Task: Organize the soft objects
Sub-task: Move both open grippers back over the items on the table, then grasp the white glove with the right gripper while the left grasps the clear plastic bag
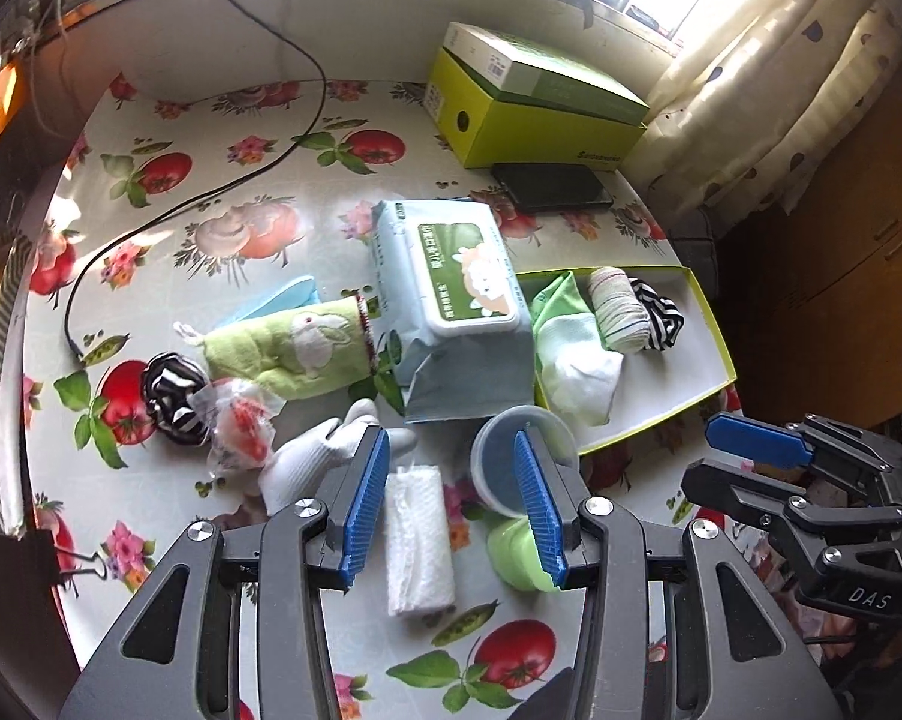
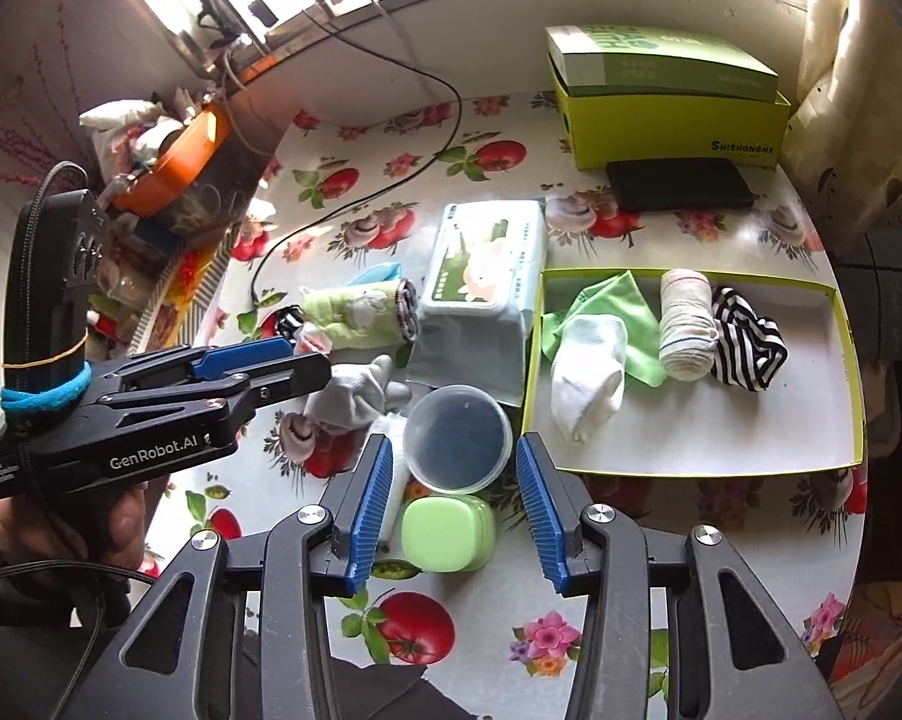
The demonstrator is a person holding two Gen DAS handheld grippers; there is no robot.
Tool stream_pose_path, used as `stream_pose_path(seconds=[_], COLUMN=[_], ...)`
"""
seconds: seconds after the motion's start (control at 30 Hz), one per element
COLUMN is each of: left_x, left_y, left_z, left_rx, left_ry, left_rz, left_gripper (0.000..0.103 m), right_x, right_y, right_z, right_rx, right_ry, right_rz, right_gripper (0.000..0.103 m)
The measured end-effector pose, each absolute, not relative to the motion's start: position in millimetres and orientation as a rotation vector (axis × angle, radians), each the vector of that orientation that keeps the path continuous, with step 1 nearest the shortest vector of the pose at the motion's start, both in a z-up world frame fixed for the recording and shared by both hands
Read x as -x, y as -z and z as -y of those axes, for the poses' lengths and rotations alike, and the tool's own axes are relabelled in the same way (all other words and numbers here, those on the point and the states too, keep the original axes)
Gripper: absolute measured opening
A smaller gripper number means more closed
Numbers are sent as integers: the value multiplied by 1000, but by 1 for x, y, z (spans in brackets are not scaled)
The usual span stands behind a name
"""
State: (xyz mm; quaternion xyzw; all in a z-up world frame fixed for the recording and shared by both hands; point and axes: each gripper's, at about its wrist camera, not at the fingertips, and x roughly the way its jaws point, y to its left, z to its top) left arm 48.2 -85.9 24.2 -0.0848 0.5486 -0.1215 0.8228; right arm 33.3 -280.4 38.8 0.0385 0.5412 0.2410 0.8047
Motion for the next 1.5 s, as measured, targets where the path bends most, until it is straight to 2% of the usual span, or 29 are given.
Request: stream_pose_path(seconds=[0.27,0.7,1.07,1.5], left_x=[-29,-16,-21,-26], left_y=[-10,38,47,61], left_z=[39,-8,-28,-74], left_rx=[232,321,365,451], left_ry=[193,148,163,99], left_rz=[-1172,-1284,-1271,-1269], left_gripper=[45,45,45,45], right_x=[-30,-22,-33,-75], right_y=[-43,-27,13,43], right_z=[241,203,155,91], right_rx=[-10,69,163,342], right_ry=[-567,-590,-608,-658], right_rz=[-1170,-1241,-1344,-1326], right_gripper=[43,43,43,44])
